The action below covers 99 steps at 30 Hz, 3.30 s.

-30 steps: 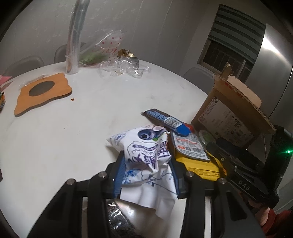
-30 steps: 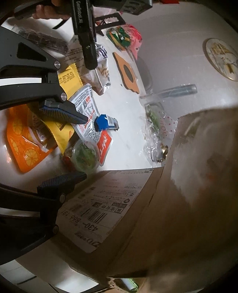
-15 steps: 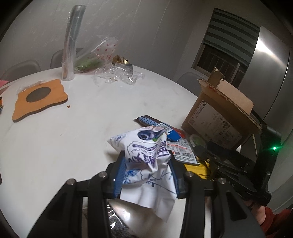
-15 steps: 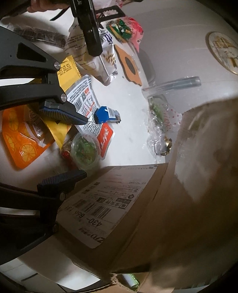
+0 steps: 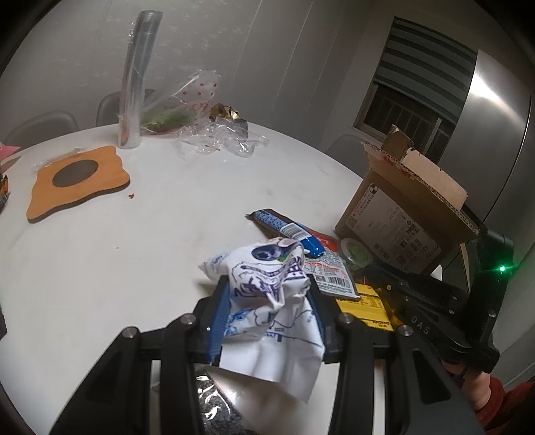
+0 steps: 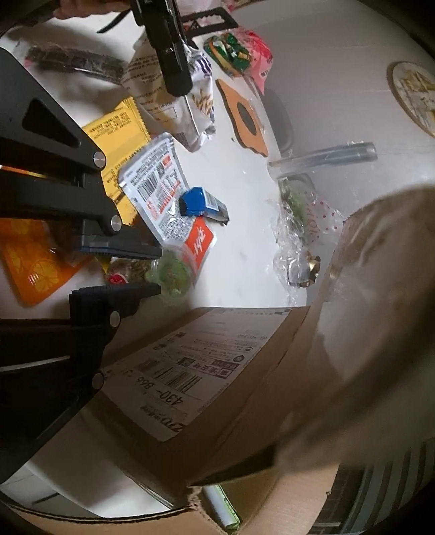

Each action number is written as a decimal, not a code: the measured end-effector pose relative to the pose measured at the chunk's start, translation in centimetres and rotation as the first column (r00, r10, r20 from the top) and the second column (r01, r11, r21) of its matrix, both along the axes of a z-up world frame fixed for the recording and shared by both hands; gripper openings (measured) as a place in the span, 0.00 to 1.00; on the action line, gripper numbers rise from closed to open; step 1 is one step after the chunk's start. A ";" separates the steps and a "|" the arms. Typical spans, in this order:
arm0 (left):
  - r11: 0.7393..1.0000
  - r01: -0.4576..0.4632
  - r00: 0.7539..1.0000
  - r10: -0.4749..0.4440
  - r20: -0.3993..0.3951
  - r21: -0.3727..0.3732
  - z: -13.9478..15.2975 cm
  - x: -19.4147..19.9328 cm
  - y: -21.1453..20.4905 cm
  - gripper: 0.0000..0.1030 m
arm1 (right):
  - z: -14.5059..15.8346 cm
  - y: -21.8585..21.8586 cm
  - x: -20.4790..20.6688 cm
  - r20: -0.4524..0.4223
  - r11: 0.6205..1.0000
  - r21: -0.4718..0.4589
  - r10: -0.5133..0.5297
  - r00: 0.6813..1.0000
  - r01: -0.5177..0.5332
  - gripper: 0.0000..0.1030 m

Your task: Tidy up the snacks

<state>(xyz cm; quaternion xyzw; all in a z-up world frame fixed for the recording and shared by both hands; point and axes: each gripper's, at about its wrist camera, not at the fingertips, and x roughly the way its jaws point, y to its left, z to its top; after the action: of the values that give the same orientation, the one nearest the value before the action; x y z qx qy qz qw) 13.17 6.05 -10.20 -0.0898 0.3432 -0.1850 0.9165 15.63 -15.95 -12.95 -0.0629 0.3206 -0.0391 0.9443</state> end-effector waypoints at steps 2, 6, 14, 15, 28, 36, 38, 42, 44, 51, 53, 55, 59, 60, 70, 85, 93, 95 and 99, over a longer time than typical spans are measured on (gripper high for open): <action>1.000 -0.003 1.000 0.003 -0.007 0.000 -0.1 0.2 0.0 0.38 | -0.1 -0.2 -0.1 -0.007 1.000 0.017 -0.008 1.000 0.008 0.10; 1.000 -0.012 1.000 0.012 -0.016 0.019 -0.3 0.3 -0.1 0.38 | -0.1 -0.2 -0.5 0.000 0.999 0.039 -0.008 1.000 0.008 0.17; 1.000 0.011 0.999 -0.011 -0.035 -0.005 -0.7 0.8 0.2 0.39 | 0.2 1.8 -1.1 0.006 0.999 0.013 0.047 0.999 -0.047 0.33; 1.000 0.016 0.999 -0.016 -0.040 -0.006 -0.8 0.8 0.2 0.39 | 0.1 1.8 -1.1 0.003 0.998 0.016 0.055 0.999 -0.055 0.35; 0.999 0.024 0.992 -0.021 -0.122 0.023 -2.6 1.9 -0.7 0.52 | 0.0 1.4 -0.4 0.004 1.000 0.015 0.009 1.000 -0.009 0.46; 1.000 0.019 0.992 -0.018 -0.129 0.007 -2.8 2.1 -0.3 0.53 | 0.4 1.2 0.8 0.015 0.999 -0.040 -0.021 1.000 0.021 0.46; 1.000 0.019 0.992 -0.018 -0.127 0.011 -2.8 2.1 -0.3 0.53 | 0.5 1.2 1.1 0.009 0.999 -0.043 -0.020 1.000 0.020 0.46; 1.000 0.019 0.992 -0.017 -0.127 0.012 -2.8 2.1 -0.3 0.53 | 0.4 1.1 1.8 -0.020 0.997 -0.070 -0.027 0.999 0.026 0.46; 1.000 0.019 0.992 -0.017 -0.125 0.016 -2.8 2.1 -0.3 0.53 | 0.3 1.3 2.3 -0.028 0.997 -0.074 -0.029 0.999 0.027 0.46; 0.999 0.020 0.993 -0.017 -0.116 0.026 -2.8 1.8 -0.5 0.50 | 0.4 1.6 3.5 -0.065 0.995 -0.098 -0.024 0.998 0.018 0.45; 0.999 0.023 0.994 -0.019 -0.111 0.033 -2.8 1.7 -0.7 0.47 | 0.4 1.6 3.8 -0.073 0.995 -0.102 -0.027 0.997 0.020 0.44; 0.999 0.023 0.994 -0.018 -0.108 0.040 -2.7 1.5 -0.8 0.45 | 0.4 1.7 4.1 -0.075 0.994 -0.107 -0.030 0.997 0.022 0.44; 0.999 0.017 0.995 -0.012 -0.095 0.045 -2.6 1.2 -0.7 0.39 | 0.4 1.8 5.0 -0.081 0.994 -0.108 -0.024 0.996 0.015 0.41; 0.999 0.013 0.996 -0.009 -0.094 0.044 -2.6 1.1 -0.6 0.39 | 0.5 1.8 5.1 -0.082 0.994 -0.107 -0.022 0.996 0.013 0.41; 0.998 -0.032 0.997 0.035 -0.072 0.049 -2.1 1.2 0.0 0.33 | 1.1 1.1 2.5 -0.039 0.998 -0.051 0.041 0.998 -0.043 0.41; 0.995 -0.078 0.997 0.078 -0.011 0.061 1.1 -0.2 0.0 0.32 | 3.5 3.5 -0.9 0.021 0.969 -0.029 0.245 0.969 -0.245 0.41; 0.990 -0.123 0.991 0.118 0.070 0.076 4.9 -2.4 -0.3 0.32 | 5.3 5.1 -3.2 0.052 0.923 -0.030 0.385 0.921 -0.384 0.41; 0.989 -0.127 0.989 0.120 0.092 0.078 6.0 -2.9 -0.6 0.32 | 6.0 5.2 -3.6 0.060 0.911 -0.027 0.413 0.909 -0.412 0.41; 0.987 -0.128 0.983 0.114 0.147 0.095 8.8 -3.7 -1.8 0.32 | 8.0 5.1 -4.7 0.085 0.882 0.000 0.469 0.879 -0.471 0.41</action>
<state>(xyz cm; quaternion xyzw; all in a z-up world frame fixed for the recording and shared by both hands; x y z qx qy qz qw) 9.46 4.23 -1.43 -0.0492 0.2805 -0.1166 0.9515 10.95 -10.88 -4.98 -0.1272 0.2569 0.1919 0.9386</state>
